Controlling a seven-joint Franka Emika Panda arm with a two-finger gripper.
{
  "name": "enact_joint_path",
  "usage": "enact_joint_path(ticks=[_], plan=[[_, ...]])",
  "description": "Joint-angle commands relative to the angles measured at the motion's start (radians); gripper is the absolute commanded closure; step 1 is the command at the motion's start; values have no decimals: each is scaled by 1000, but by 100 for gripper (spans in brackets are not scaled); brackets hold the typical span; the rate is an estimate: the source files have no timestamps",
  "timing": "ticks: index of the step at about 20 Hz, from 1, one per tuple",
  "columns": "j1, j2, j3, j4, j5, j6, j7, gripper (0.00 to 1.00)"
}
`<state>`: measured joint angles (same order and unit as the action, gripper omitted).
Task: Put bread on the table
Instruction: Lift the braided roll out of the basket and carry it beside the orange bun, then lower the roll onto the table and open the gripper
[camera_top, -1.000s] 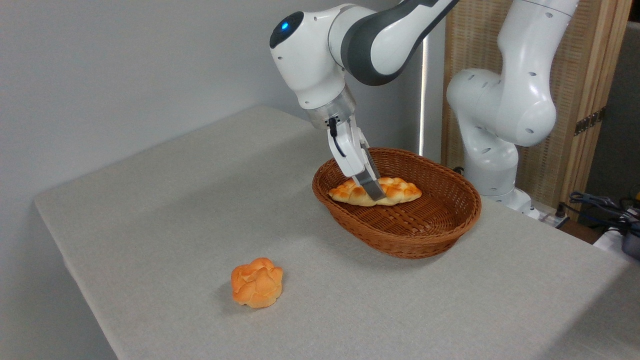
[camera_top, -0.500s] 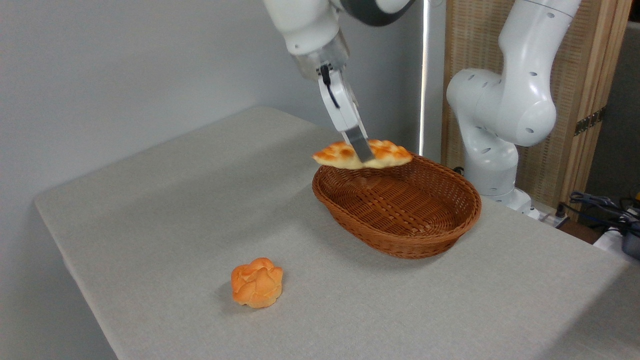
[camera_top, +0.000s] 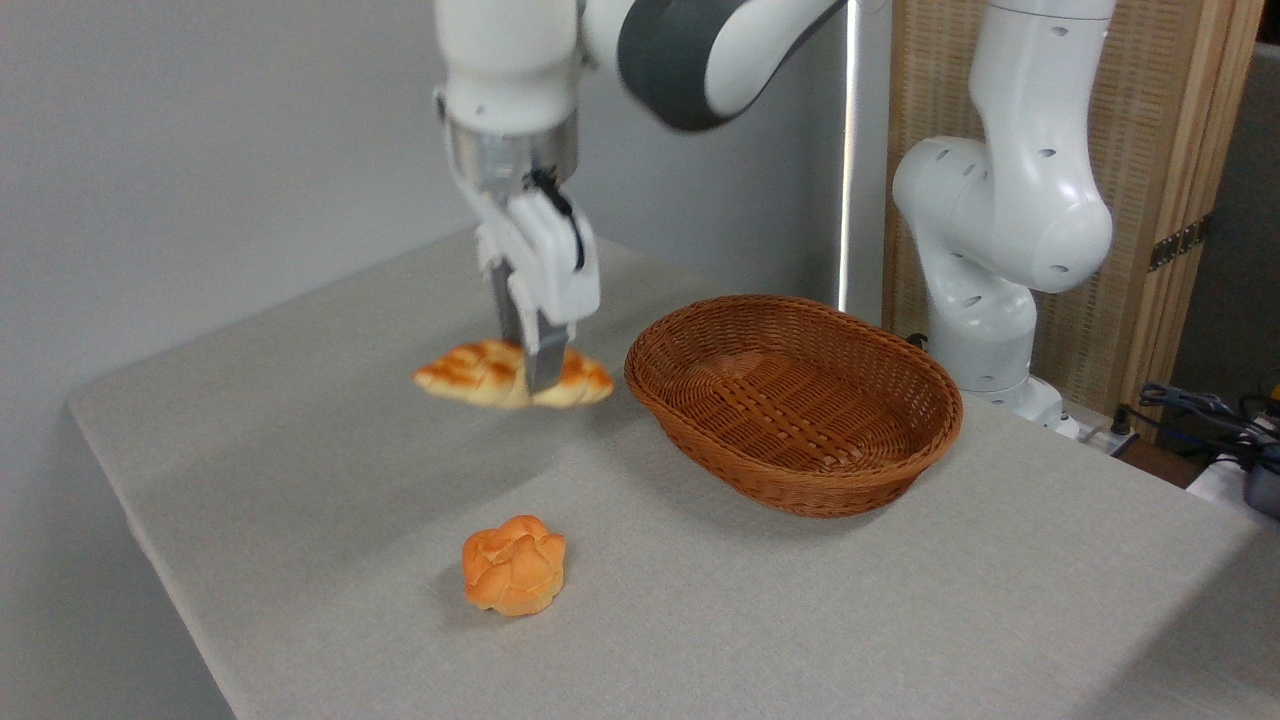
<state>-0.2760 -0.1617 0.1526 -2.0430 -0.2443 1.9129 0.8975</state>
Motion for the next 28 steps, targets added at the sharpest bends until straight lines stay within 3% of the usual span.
enact_joint_path(ticks=[1, 4, 7, 13, 17, 24, 28], plan=[[-8, 73, 7, 24, -24, 49, -72, 55], [-9, 109, 5, 18, -27, 49, -114, 42], [-9, 139, 1, 17, -29, 57, -121, 35], [-15, 163, -4, 9, -27, 57, -109, 7], [-31, 171, -4, 4, -26, 57, -108, 1], [-28, 159, 5, 15, -23, 48, -106, 0], [-14, 120, 18, 82, -15, 14, -120, 0]])
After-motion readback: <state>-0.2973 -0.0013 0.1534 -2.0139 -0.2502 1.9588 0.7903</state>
